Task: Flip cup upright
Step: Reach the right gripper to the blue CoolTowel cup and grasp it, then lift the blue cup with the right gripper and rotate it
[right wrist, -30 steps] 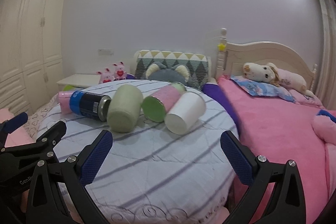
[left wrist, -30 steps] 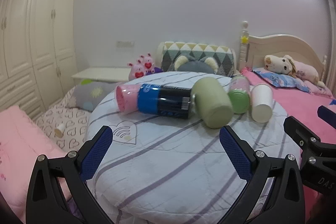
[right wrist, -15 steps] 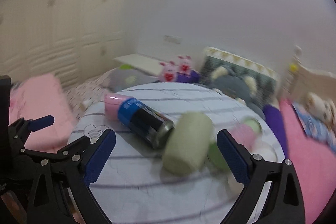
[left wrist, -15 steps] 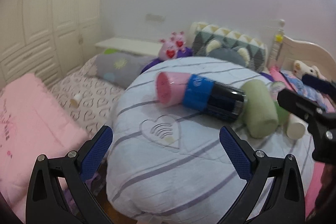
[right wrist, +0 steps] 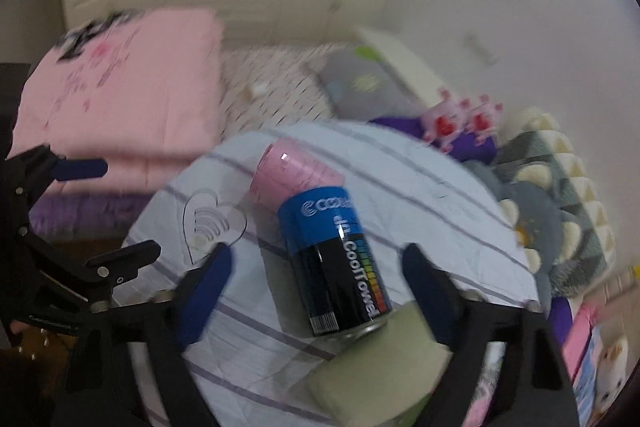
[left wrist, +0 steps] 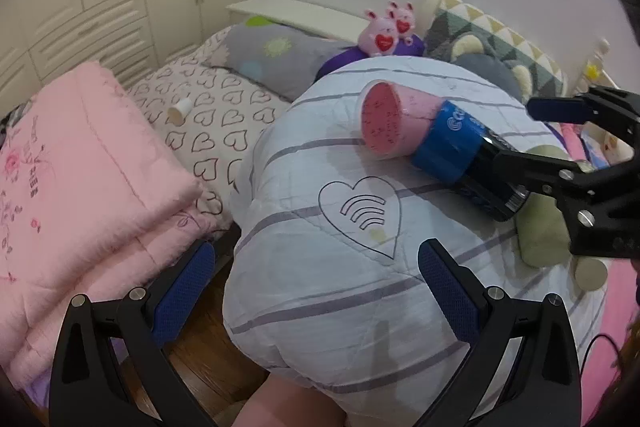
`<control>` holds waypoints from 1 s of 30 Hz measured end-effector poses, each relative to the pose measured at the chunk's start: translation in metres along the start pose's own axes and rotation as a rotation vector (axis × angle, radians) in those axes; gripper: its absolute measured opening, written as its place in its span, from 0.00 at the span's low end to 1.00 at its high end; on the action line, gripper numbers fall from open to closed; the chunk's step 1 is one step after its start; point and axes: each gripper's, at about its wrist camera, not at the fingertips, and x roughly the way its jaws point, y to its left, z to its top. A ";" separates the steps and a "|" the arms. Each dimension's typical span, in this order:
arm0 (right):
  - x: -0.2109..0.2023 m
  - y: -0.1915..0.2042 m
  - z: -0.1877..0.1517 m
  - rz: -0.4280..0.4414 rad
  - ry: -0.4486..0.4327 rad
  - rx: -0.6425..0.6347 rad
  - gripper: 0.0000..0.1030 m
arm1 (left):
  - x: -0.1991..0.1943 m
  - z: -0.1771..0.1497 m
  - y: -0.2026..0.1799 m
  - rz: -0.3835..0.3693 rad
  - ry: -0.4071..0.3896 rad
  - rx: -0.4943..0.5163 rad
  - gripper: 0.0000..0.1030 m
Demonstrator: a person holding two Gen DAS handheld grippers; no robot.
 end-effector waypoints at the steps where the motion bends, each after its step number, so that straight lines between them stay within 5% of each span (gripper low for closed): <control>1: 0.007 -0.004 0.004 0.003 0.019 -0.013 0.71 | 0.001 0.000 0.000 0.010 0.005 -0.011 1.00; 8: 0.043 -0.007 0.008 0.060 0.168 -0.119 0.71 | 0.022 0.003 0.004 0.036 0.076 -0.079 1.00; 14: 0.066 -0.004 0.009 0.008 0.255 -0.211 0.72 | 0.037 0.003 0.003 0.038 0.125 -0.093 1.00; 23: 0.074 -0.018 0.011 0.091 0.287 -0.090 0.68 | 0.046 0.002 0.003 0.015 0.170 -0.097 1.00; 30: 0.068 -0.013 0.011 0.069 0.293 -0.058 0.68 | 0.043 0.003 0.006 0.018 0.163 -0.097 1.00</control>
